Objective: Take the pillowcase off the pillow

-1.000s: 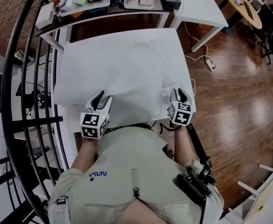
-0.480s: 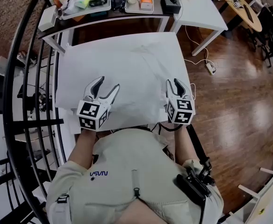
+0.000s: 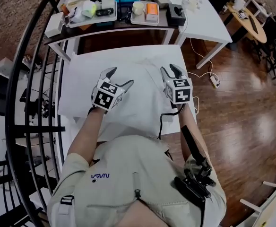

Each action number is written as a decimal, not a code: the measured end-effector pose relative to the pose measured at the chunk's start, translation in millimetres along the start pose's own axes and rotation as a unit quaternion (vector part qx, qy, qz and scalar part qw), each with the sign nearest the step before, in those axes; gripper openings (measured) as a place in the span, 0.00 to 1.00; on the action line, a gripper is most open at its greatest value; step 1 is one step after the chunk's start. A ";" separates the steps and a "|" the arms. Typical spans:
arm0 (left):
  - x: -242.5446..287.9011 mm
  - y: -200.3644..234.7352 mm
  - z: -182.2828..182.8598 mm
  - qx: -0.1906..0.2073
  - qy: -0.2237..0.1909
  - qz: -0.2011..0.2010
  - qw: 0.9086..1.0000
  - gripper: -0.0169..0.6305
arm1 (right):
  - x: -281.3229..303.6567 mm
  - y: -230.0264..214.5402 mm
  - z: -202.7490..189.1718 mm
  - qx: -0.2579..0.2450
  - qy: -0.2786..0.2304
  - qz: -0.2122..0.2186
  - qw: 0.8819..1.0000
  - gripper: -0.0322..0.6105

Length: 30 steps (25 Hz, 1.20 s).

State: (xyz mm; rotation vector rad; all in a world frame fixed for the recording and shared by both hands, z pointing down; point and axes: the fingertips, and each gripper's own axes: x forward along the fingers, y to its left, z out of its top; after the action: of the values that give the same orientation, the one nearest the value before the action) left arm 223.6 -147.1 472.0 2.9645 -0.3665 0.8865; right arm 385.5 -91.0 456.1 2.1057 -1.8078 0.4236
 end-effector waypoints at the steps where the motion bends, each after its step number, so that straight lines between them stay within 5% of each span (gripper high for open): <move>1: 5.3 5.0 -0.6 0.000 0.008 0.001 1.000 0.58 | 11.6 -1.1 -0.3 -0.001 0.012 0.010 1.000 0.30; 10: 55.7 6.6 -34.9 -0.013 0.111 -0.037 0.993 0.58 | 97.9 9.3 -27.3 -0.016 0.130 0.083 0.988 0.38; 15: 59.0 -6.9 -59.6 -0.001 0.135 -0.057 0.989 0.38 | 122.5 17.4 -68.7 -0.029 0.205 0.100 0.973 0.41; 18: 55.1 -10.3 -68.2 0.007 0.115 -0.048 0.992 0.21 | 124.7 19.4 -80.0 -0.011 0.212 0.102 0.972 0.41; 21: 39.1 -6.9 -58.0 0.001 0.080 -0.033 0.996 0.11 | 121.9 10.2 -81.4 -0.021 0.207 0.075 0.975 0.07; 26: 0.6 5.5 -23.4 -0.049 -0.003 -0.010 0.999 0.07 | 108.1 -19.9 -54.2 -0.037 0.156 0.017 0.987 0.06; 30: -43.1 22.5 7.2 -0.106 -0.072 0.008 0.992 0.05 | 92.7 -72.9 -34.2 -0.030 0.115 -0.068 0.991 0.06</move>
State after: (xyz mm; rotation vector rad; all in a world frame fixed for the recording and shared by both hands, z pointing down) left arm 187.3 -160.3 441.5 2.8374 -0.4598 0.5950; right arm 471.0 -148.5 522.7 2.0312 -1.5191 0.5458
